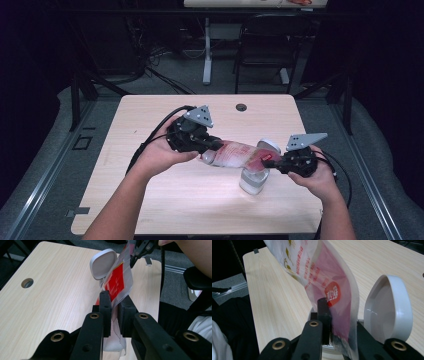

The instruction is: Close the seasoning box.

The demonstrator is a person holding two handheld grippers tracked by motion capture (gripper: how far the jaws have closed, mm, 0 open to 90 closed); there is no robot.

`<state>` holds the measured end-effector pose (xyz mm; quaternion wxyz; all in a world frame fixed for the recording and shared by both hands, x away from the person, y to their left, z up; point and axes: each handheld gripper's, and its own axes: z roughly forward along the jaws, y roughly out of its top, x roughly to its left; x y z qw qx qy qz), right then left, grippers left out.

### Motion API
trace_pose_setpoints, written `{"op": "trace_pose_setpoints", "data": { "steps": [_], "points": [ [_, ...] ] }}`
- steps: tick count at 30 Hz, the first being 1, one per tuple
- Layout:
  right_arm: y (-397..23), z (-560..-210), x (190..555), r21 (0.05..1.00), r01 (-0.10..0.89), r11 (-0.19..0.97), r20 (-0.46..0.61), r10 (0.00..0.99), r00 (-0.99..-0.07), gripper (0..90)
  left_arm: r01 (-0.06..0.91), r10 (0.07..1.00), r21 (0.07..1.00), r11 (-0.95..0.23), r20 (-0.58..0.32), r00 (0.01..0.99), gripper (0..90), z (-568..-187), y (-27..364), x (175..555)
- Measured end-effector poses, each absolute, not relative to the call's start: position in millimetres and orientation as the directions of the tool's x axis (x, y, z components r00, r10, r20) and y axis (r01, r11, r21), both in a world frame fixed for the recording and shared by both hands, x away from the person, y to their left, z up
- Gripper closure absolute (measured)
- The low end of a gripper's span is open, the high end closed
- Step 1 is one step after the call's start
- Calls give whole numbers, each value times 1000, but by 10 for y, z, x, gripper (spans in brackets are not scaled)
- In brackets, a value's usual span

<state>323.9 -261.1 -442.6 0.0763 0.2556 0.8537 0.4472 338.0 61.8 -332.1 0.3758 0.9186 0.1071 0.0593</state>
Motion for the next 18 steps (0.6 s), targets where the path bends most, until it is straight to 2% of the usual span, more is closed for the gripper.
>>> {"op": "trace_pose_setpoints", "data": {
  "steps": [18],
  "points": [
    [-2609, -4430, 3237, 802, 369, 470, 104, 499, -861, 888, 147, 237, 703, -695, 31, 971, 830, -3315, 620, 3375]
  ]
}}
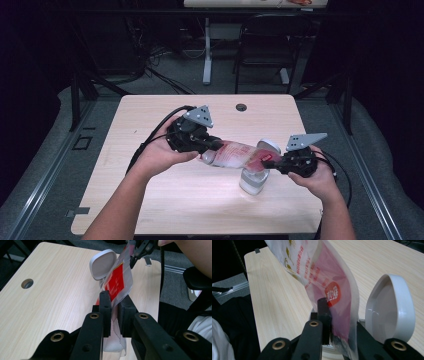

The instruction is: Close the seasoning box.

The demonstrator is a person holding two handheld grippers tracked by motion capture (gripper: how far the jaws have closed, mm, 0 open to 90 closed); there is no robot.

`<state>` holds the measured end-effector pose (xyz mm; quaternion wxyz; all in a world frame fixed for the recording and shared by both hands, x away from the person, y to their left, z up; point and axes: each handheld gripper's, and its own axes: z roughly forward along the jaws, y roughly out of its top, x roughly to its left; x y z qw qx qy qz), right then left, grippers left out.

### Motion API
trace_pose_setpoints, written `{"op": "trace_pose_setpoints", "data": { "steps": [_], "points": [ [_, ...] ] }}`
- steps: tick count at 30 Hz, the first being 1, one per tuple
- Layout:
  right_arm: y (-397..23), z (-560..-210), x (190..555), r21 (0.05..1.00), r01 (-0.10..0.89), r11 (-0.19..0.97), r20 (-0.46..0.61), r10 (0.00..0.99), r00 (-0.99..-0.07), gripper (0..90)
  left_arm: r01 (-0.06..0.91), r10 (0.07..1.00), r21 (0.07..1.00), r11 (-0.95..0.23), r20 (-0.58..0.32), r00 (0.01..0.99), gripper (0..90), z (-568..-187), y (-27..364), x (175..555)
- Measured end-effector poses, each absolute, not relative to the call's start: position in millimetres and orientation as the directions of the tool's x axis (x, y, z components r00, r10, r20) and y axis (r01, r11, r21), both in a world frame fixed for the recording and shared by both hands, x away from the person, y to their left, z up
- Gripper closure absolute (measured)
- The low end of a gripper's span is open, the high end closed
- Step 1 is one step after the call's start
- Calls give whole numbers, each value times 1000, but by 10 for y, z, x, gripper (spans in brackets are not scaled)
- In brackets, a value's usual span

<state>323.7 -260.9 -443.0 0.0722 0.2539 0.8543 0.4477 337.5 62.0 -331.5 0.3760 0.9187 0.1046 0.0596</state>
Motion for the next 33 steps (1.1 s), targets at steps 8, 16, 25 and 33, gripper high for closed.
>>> {"op": "trace_pose_setpoints", "data": {
  "steps": [8, 16, 25, 33],
  "points": [
    [-2611, -4433, 3238, 800, 371, 471, 106, 498, -861, 888, 148, 236, 703, -696, 29, 971, 830, -3311, 612, 3371],
    [-2611, -4437, 3240, 798, 371, 474, 106, 496, -862, 887, 142, 234, 706, -694, 35, 971, 829, -3306, 606, 3367],
    [-2620, -4450, 3244, 795, 376, 475, 111, 497, -861, 887, 136, 231, 711, -690, 38, 972, 827, -3296, 582, 3367],
    [-2623, -4458, 3234, 794, 377, 476, 106, 503, -858, 887, 133, 230, 711, -690, 42, 972, 825, -3286, 558, 3372]
  ]
}}
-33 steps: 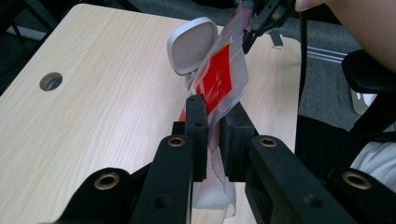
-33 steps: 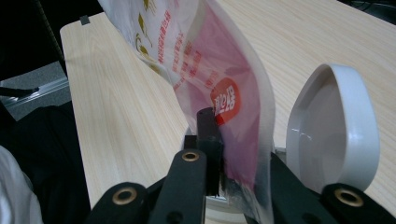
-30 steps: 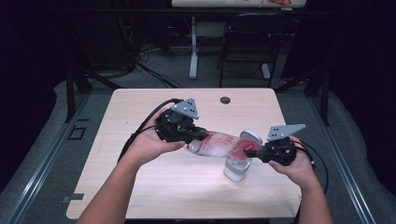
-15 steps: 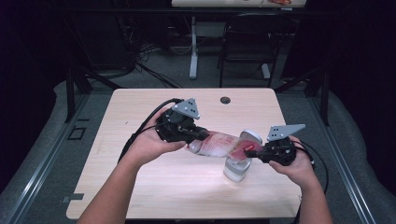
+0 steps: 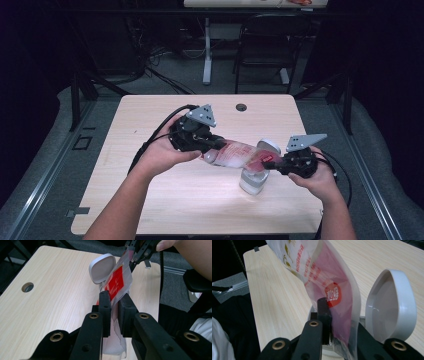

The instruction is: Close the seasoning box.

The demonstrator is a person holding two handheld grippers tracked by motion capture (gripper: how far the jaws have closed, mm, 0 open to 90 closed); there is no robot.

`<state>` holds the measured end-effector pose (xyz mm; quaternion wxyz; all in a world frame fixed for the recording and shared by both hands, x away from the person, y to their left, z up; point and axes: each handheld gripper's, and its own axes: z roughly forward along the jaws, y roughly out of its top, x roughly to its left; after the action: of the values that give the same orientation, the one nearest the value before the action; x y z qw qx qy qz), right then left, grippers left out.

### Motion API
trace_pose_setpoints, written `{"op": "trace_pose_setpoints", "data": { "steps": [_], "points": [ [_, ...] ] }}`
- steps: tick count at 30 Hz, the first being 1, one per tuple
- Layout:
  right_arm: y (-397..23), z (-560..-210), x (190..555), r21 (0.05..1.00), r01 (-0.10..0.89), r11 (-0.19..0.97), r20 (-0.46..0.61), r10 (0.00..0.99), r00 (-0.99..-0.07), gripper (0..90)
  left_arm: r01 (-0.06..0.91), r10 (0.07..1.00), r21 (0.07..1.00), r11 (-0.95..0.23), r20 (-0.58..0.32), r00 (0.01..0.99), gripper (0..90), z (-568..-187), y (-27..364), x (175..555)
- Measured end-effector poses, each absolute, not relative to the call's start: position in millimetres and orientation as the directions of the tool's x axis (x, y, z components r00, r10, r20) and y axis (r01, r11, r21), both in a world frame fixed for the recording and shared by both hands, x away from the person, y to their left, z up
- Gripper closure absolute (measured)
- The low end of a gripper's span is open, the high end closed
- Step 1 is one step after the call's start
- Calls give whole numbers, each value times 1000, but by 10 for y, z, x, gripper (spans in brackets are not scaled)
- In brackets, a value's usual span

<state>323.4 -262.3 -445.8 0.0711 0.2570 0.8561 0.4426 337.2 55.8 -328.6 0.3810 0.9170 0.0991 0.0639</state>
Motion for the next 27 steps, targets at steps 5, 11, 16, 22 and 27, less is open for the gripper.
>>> {"op": "trace_pose_setpoints", "data": {
  "steps": [5, 11, 16, 22, 27],
  "points": [
    [-2628, -4463, 3233, 794, 380, 474, 109, 504, -857, 887, 131, 229, 713, -689, 42, 972, 824, -3285, 554, 3372],
    [-2634, -4460, 3232, 792, 381, 477, 110, 502, -858, 888, 131, 230, 716, -685, 41, 972, 823, -3289, 554, 3371],
    [-2637, -4456, 3228, 790, 381, 480, 111, 500, -859, 888, 132, 229, 717, -684, 39, 973, 823, -3291, 556, 3373],
    [-2644, -4454, 3222, 789, 383, 480, 113, 500, -859, 889, 132, 227, 718, -684, 37, 973, 823, -3293, 552, 3376],
    [-2649, -4455, 3219, 789, 386, 478, 117, 500, -858, 889, 130, 225, 718, -684, 38, 974, 823, -3295, 550, 3377]
  ]
}}
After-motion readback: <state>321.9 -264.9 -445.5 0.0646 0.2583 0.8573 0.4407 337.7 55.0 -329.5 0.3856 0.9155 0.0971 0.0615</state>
